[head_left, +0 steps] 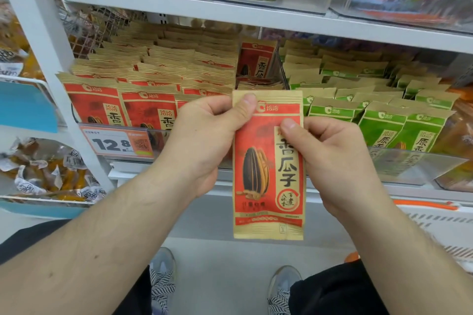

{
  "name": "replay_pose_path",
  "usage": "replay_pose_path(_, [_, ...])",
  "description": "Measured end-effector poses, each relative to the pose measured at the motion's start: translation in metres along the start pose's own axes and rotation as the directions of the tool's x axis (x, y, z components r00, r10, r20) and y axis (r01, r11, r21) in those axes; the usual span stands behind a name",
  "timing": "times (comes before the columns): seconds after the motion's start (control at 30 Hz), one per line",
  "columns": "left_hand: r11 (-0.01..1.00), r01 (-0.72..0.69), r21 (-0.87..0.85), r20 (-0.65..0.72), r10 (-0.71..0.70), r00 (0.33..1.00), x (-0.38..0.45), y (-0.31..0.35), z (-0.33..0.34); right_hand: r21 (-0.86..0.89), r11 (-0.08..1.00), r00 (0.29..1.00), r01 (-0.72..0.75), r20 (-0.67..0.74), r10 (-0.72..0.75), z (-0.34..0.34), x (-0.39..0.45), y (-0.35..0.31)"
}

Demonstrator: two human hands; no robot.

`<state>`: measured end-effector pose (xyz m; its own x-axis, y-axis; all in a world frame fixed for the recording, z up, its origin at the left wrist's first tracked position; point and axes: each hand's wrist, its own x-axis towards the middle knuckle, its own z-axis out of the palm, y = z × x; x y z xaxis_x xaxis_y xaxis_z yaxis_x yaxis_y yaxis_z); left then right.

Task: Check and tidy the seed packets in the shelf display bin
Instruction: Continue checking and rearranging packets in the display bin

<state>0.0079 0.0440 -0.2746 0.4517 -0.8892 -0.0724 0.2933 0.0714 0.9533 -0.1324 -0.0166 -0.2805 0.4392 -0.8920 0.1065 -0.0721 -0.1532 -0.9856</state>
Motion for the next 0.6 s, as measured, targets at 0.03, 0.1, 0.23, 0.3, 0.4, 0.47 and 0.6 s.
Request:
replay_pose_path(0.03, [0.998, 0.046, 0.041, 0.056, -0.048, 0.997, -0.002, -0.002, 0.001, 0.003, 1.000, 0.999, 0.011, -0.043, -0.011, 0.000, 0.001, 0.001])
replay_pose_path(0.1, [0.992, 0.095, 0.086, 0.140, -0.106, 0.984, -0.005, -0.004, 0.001, 0.020, 1.000, 0.996, 0.014, -0.092, -0.012, -0.001, 0.002, 0.000])
replay_pose_path(0.23, [0.997, 0.063, 0.038, 0.127, -0.067, 0.990, -0.002, -0.002, -0.002, 0.059, 0.996, 0.998, -0.060, 0.022, 0.059, -0.005, 0.002, -0.002])
replay_pose_path(0.3, [0.999, 0.042, 0.001, 0.090, -0.041, 0.995, 0.001, 0.000, -0.004, 0.000, 0.997, 0.990, -0.080, 0.119, 0.080, -0.007, 0.000, -0.001])
replay_pose_path(0.4, [0.999, 0.035, -0.024, 0.071, -0.033, 0.997, 0.002, 0.002, -0.004, -0.043, 0.996, 0.982, -0.081, 0.166, 0.087, -0.010, -0.001, -0.001])
replay_pose_path(0.47, [0.998, 0.060, 0.009, 0.112, -0.060, 0.992, 0.001, 0.002, -0.005, 0.020, 0.998, 0.988, -0.062, 0.145, 0.059, -0.009, 0.000, 0.000])
replay_pose_path(0.6, [0.988, 0.115, 0.100, 0.244, -0.137, 0.960, -0.001, 0.002, -0.007, 0.166, 0.984, 0.996, -0.063, 0.071, 0.051, -0.011, 0.004, 0.001])
